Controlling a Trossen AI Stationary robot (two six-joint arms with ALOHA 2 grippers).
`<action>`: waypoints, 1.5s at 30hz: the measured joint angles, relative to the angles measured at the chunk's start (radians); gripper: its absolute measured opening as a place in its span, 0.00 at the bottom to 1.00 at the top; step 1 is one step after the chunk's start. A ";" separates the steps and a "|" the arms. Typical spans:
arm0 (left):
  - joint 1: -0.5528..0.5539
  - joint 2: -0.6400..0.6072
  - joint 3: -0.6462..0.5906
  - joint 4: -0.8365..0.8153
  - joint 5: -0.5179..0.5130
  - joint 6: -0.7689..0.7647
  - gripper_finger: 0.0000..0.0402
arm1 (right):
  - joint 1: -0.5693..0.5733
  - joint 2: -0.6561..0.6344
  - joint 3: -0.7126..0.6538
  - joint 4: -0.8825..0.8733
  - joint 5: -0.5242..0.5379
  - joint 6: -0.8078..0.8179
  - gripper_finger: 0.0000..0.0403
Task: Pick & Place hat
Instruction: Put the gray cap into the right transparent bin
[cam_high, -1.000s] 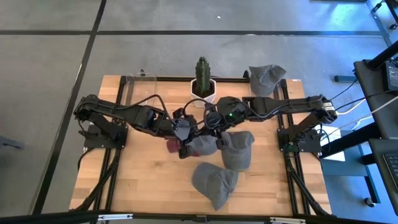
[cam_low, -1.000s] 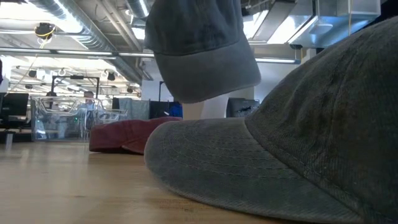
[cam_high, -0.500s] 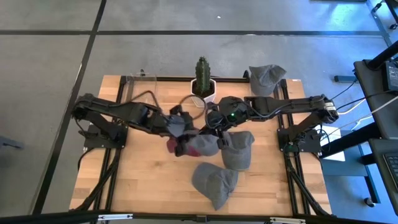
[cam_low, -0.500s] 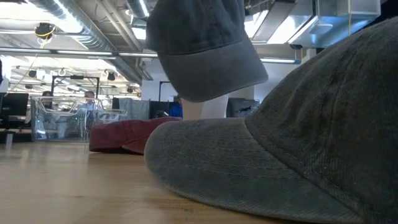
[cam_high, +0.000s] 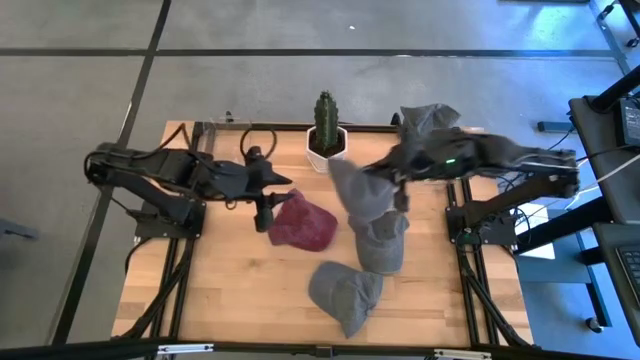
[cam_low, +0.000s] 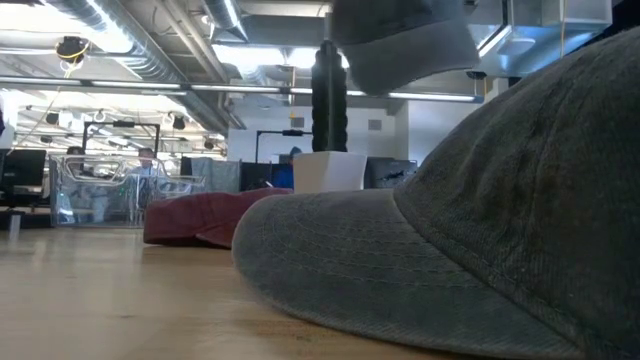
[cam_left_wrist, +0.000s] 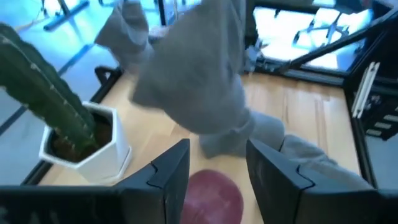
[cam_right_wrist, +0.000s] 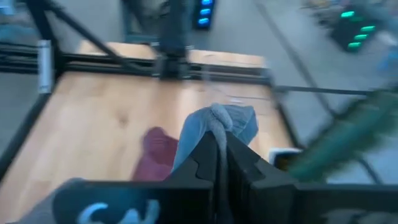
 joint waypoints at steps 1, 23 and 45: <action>0.000 -0.015 -0.029 0.034 0.000 0.007 0.38 | 0.000 -0.027 0.000 -0.020 0.030 -0.001 0.03; 0.137 -0.236 -0.351 0.302 0.092 0.013 0.39 | -0.297 -0.493 -0.275 -0.198 0.314 -0.300 0.03; 0.178 -0.235 -0.351 0.302 0.155 -0.006 0.38 | -0.781 -0.419 -0.499 0.121 -0.245 -0.599 0.03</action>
